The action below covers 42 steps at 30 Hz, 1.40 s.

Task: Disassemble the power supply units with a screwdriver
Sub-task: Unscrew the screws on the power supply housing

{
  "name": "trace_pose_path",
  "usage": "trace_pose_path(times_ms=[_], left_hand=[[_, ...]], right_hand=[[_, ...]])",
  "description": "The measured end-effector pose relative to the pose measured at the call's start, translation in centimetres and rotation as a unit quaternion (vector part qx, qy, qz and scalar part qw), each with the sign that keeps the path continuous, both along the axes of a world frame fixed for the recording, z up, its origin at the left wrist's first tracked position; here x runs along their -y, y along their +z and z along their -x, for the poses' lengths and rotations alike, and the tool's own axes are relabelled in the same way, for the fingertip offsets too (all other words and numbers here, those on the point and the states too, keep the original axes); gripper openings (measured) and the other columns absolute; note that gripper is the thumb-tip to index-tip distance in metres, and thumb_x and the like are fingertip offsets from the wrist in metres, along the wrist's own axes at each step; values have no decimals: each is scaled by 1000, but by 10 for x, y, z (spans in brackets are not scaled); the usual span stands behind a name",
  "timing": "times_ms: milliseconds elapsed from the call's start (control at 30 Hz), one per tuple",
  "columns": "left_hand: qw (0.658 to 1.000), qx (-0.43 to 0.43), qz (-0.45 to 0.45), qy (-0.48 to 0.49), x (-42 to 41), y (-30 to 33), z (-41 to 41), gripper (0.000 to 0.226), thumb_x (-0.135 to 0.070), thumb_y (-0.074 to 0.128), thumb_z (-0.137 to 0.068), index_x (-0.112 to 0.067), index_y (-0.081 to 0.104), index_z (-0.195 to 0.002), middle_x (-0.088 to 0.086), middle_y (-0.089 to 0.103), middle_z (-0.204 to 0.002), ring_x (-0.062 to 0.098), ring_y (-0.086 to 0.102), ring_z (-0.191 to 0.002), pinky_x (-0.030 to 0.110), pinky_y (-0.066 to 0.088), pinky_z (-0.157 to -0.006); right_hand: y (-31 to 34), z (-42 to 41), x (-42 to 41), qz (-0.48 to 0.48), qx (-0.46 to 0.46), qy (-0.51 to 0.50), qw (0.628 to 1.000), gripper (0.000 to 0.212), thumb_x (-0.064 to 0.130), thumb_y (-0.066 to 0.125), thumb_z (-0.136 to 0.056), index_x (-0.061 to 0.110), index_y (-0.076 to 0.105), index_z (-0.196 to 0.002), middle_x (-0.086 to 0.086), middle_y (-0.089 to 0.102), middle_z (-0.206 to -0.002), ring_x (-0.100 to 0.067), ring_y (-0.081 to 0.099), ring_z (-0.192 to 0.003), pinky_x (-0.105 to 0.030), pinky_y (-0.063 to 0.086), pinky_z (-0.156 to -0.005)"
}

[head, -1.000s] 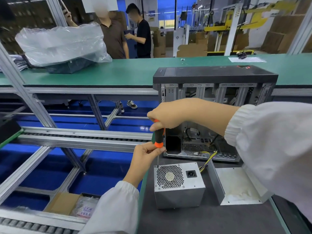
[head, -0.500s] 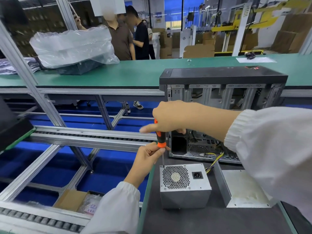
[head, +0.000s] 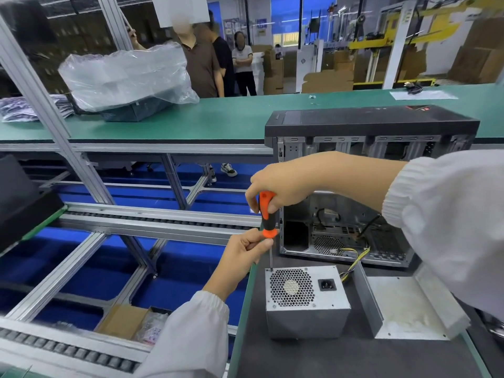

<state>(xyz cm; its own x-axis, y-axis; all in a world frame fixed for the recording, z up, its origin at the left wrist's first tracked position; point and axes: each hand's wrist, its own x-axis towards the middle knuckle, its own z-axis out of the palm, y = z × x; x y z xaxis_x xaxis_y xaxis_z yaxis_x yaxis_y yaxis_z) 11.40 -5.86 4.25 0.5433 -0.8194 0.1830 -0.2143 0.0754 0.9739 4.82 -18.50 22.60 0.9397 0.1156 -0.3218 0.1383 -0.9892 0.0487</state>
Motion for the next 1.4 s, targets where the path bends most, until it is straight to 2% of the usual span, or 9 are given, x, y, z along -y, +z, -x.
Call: trace_pose_path(times_ms=[200,333,533,767,867,1067,1167,1300,1400], left_hand=[[999,12,22,42,5,-4,6,15,-3,63,-91,-9,77,-94,-19,55,-64,-5,48,-55,8,38,-59],[998,5,28,59,5,-8,7,14,-4,67,-89,-11,78,-94,-18,53,-62,-3,46,-57,12,38,-62],[996,-54,33,63,6,-6,3,3,-4,76,-80,-2,73,-81,-6,62,-59,-2,45,-50,11,38,-56],[997,-62,15,35,6,-6,-6,23,-12,81,-77,1,63,-71,-5,49,-53,3,36,-49,15,38,-57],[998,-49,2,-26,4,-1,-11,9,-11,75,-83,-4,71,-88,-14,51,-58,1,39,-53,10,39,-60],[998,-23,3,-60,6,0,-12,15,-8,67,-88,-11,77,-100,15,44,-81,5,34,-60,18,31,-64],[999,-32,17,-35,7,-5,-10,10,-4,70,-85,-5,78,-92,-2,45,-64,-1,40,-53,9,36,-61],[999,-43,19,-10,11,-5,-9,8,-5,71,-84,-7,78,-88,-15,40,-53,0,38,-52,11,37,-61],[997,-65,28,2,12,-5,-6,7,-3,72,-82,-6,77,-85,-14,55,-58,-3,46,-53,10,40,-61]], right_hand=[[-14,7,-10,45,85,-173,980,68,74,37,-85,8,53,-74,-4,55,-44,-21,58,-41,-26,43,-46],[-26,1,-12,132,130,-122,975,53,53,28,-100,12,36,-68,-1,41,-66,-23,46,-65,-29,32,-52],[-5,0,-3,1,-16,-13,1000,19,26,56,-95,22,53,-113,4,49,-98,-23,54,-95,-35,44,-78],[-7,5,-15,2,30,-187,982,62,72,45,-83,12,55,-76,0,63,-51,-17,64,-46,-26,50,-50],[-20,-2,-20,128,73,-146,978,53,52,37,-99,6,47,-76,1,54,-52,-18,52,-54,-26,36,-48],[0,8,-3,-67,-45,-123,989,17,22,56,-95,22,48,-111,2,61,-82,-5,59,-53,-21,42,-56],[1,11,-1,-132,-31,-145,980,21,26,65,-90,24,53,-108,-3,65,-96,1,62,-48,-22,52,-60],[-13,9,-14,-9,27,-227,973,62,70,45,-85,9,52,-81,-3,63,-47,-16,62,-41,-22,45,-44],[-24,0,-13,73,87,-181,977,49,51,35,-100,10,43,-75,1,53,-49,-19,56,-57,-26,33,-47]])
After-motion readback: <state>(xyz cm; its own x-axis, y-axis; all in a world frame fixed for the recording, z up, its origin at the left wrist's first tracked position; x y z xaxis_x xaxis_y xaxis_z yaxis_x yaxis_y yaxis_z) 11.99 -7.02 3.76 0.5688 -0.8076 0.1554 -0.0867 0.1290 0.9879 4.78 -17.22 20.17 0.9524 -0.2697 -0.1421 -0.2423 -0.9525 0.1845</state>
